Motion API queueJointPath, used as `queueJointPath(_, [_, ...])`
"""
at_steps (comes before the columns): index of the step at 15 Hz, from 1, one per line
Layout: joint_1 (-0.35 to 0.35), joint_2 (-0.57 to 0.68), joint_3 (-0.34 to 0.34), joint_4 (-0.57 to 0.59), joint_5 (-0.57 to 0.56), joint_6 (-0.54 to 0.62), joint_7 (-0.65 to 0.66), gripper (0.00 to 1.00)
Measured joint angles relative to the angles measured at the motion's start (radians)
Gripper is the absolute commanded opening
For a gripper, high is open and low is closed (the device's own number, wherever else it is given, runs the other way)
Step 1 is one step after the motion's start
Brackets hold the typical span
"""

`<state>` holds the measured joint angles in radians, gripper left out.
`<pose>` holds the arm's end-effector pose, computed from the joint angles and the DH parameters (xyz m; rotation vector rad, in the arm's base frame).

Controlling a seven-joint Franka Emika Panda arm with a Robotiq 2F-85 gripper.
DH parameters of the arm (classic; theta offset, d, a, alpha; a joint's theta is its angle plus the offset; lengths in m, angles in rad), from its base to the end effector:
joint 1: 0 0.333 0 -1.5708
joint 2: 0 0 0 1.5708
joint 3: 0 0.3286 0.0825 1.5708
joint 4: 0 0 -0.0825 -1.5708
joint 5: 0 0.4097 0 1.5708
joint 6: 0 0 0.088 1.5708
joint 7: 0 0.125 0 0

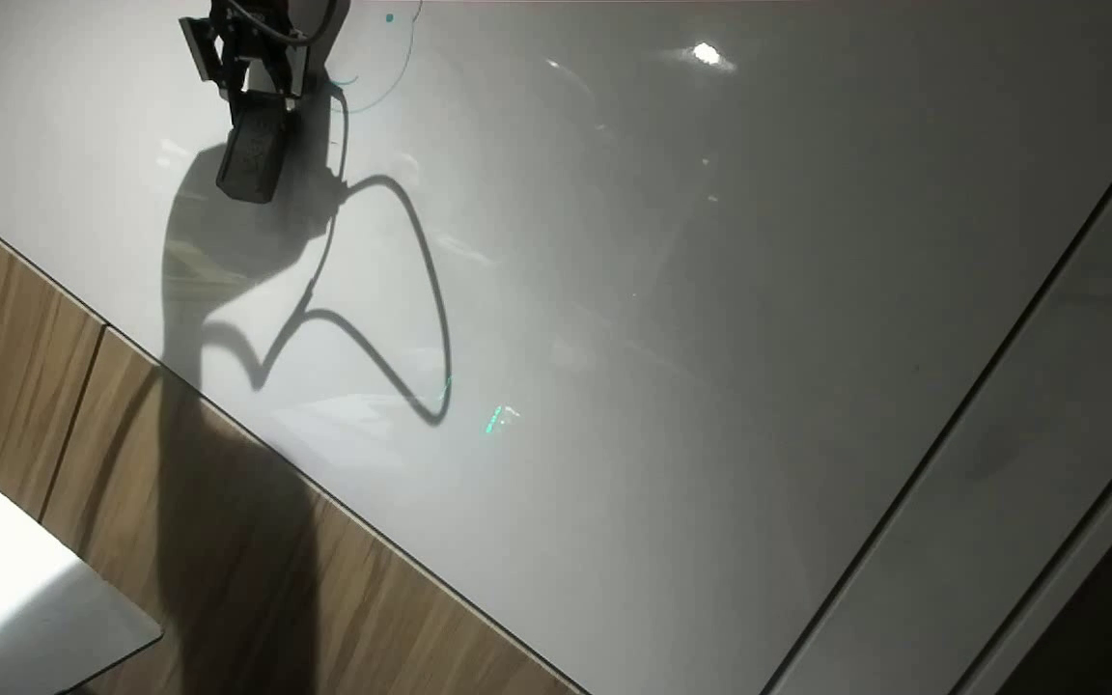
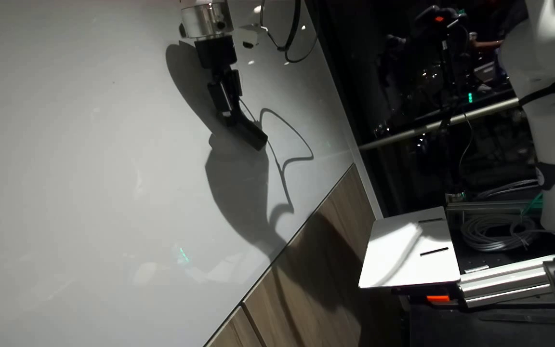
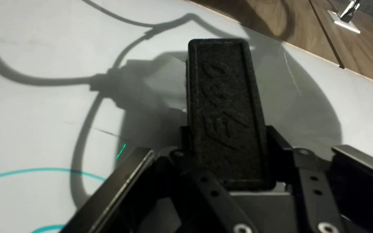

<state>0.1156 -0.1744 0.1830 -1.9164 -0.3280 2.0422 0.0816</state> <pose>0.5442 0.1504 0.5918 2.7788 0.4560 0.5046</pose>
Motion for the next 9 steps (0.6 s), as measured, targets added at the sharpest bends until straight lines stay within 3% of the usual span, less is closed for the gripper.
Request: queueJointPath(9, [0.015, -0.023, 0.025, 0.048, -0.013, -0.010, -0.001, 0.31])
